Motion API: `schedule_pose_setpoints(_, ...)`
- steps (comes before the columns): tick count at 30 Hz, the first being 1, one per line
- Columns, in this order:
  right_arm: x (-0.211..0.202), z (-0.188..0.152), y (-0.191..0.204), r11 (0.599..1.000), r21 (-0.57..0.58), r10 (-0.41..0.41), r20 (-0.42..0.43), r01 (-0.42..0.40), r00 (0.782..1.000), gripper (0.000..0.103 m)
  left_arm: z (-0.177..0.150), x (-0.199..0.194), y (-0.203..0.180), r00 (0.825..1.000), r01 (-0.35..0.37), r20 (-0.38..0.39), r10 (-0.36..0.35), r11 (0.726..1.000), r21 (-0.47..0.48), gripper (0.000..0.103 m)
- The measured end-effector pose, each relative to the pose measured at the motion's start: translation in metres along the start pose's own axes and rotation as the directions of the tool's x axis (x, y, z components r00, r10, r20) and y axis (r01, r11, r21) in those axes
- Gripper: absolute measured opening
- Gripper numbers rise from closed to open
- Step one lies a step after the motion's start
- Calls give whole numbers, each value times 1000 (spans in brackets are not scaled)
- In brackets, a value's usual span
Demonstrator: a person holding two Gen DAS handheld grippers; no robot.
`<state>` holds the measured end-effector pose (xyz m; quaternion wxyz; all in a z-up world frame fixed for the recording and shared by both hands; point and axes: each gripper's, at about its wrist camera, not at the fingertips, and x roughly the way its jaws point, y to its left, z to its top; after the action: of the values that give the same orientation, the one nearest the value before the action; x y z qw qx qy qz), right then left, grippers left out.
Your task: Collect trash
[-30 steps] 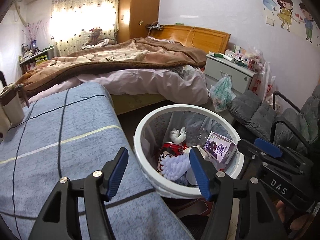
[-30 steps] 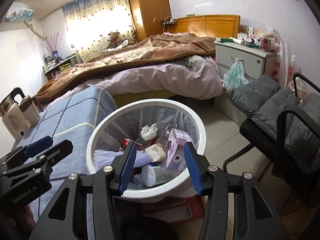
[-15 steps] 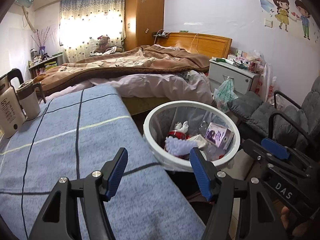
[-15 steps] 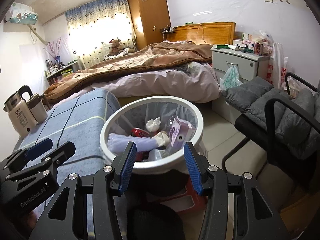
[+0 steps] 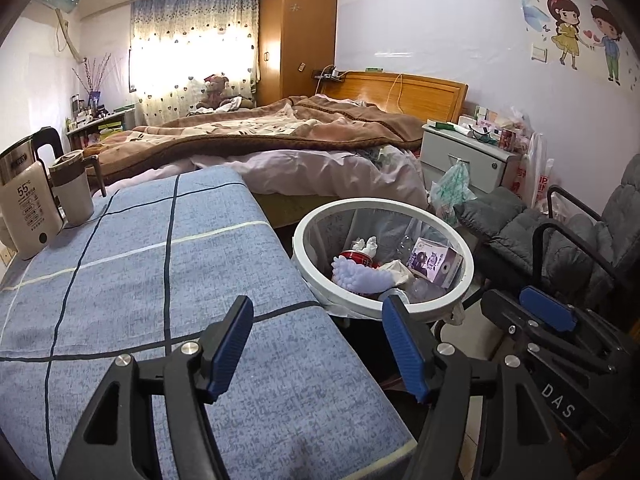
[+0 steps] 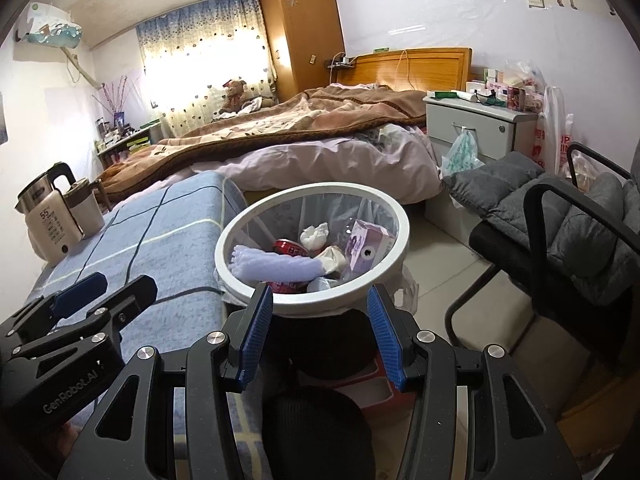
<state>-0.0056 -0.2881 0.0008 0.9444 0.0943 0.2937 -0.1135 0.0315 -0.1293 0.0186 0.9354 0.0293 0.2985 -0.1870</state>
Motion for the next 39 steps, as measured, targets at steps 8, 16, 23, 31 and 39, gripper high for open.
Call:
schedule_pose_setpoints(8,-6,0,3,1000,-20,-5,15,5,1000,50,-3,-3,4,1000,-13,-2,13,1000,-14,70)
schedule_pose_setpoints(16,-8,-1,1,1000,-12,-11,23,11,1000,50,-5,-6,6,1000,-22,0,22,1000,-17,71)
schedule_pose_setpoints(23,-8,-1,1,1000,-12,-11,23,11,1000,50,-6,-6,9,1000,-28,-2,28,999,-24,71)
schedule_pose_setpoints(31,-8,-1,1,1000,-13,-10,20,10,1000,50,-6,-7,9,999,-34,-4,34,999,-24,71)
schedule_pose_setpoints(39,-8,-2,1,1000,-14,-9,20,10,1000,50,-5,-7,8,999,-38,-5,38,999,-26,71)
